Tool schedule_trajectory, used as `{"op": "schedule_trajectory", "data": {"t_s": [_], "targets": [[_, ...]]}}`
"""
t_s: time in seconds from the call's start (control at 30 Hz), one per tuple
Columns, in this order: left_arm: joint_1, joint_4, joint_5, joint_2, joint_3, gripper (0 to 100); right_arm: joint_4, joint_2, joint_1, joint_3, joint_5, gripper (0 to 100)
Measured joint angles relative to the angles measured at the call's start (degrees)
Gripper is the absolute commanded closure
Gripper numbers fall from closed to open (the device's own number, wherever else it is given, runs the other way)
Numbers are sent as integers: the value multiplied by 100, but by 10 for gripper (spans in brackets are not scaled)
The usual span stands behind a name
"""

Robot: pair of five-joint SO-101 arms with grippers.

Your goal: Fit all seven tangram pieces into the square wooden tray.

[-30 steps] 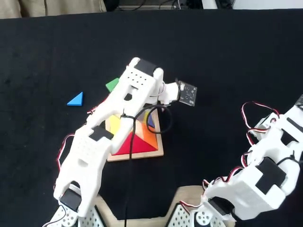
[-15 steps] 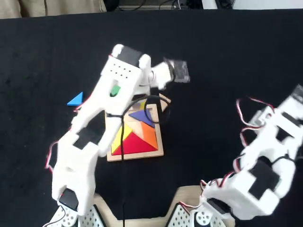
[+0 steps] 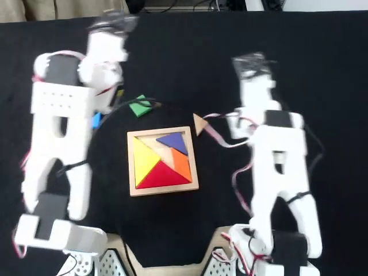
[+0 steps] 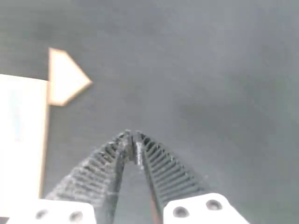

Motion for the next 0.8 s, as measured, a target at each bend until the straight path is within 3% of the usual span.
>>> {"op": "schedule_trajectory", "data": {"t_s": [0.17,0.3,0.5,0.8], "targets": [[-932,-1134,554,-1125,2567,970,26,-18,-1591,-9,-264,987],[-1240,-2338,765,-2470,4923,970,255,176,-2453,-273,-466,987],[-1415,-3560,1231,-4123,7437,970,343,1284,-2936,-993,-782,987],[-1626,-5495,1635,-4387,9011,970,343,3156,-3262,-1934,-826,987]]}}
